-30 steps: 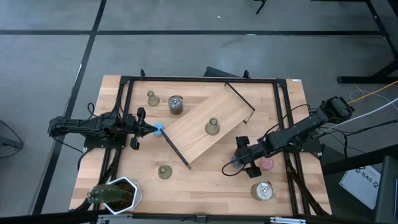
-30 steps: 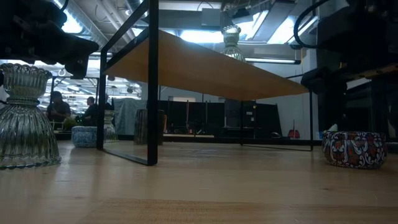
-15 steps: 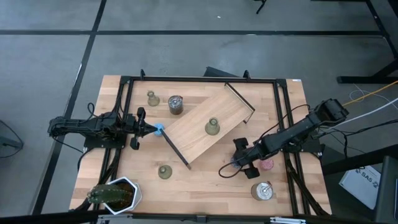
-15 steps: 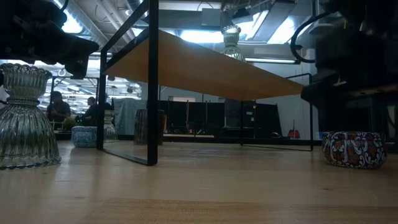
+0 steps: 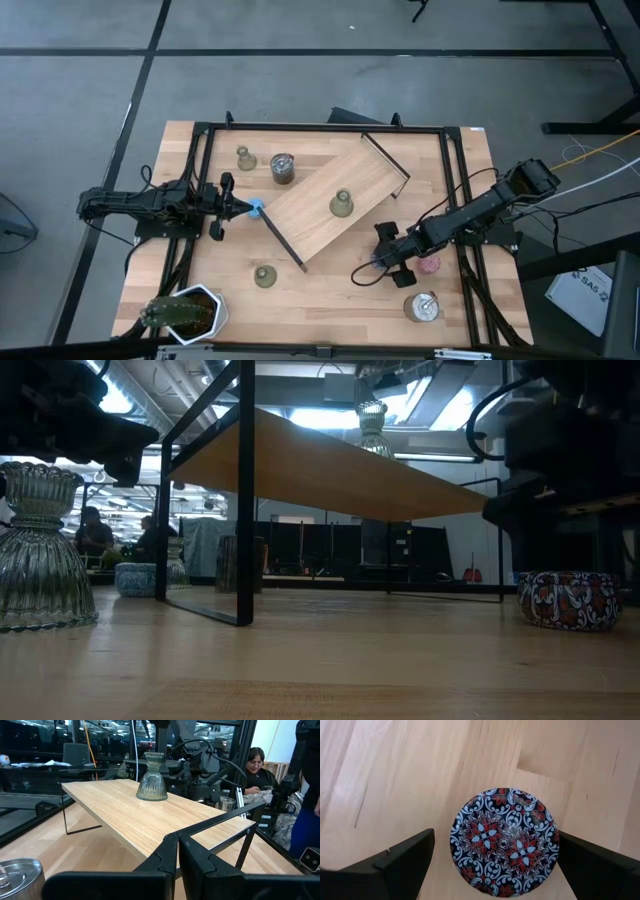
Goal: Pick & Place candle stick holders
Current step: Put the black patterned scented candle on the shelf
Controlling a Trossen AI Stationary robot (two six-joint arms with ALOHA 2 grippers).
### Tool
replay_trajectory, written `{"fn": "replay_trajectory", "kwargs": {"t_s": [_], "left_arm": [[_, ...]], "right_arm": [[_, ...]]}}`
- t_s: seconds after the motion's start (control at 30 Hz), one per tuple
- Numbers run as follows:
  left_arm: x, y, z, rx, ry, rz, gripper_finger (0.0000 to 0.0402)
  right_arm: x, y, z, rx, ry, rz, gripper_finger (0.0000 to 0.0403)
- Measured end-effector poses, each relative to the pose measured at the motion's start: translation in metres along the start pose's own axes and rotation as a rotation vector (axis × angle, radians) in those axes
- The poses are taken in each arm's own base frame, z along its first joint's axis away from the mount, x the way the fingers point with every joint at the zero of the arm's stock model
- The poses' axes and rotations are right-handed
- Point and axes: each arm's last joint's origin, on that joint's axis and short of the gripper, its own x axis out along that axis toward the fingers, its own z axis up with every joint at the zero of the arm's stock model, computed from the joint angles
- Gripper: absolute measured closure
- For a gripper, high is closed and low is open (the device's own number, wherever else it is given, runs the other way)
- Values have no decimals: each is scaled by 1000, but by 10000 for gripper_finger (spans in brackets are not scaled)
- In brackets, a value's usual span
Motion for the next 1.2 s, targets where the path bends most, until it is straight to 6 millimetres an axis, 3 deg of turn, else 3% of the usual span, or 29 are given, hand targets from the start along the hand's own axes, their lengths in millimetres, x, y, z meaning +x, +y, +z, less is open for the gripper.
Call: {"fn": "replay_trajectory", "kwargs": {"t_s": [0.37, 0.83, 1.2], "left_arm": [[0, 0, 0, 0, 0, 0, 389], [0, 0, 0, 0, 0, 0, 391], [0, 0, 0, 0, 0, 0, 391]], "right_arm": [[0, 0, 2, 5, -21, -16, 7], [0, 0, 2, 5, -20, -18, 87], [0, 0, 2, 5, -21, -15, 96]]}}
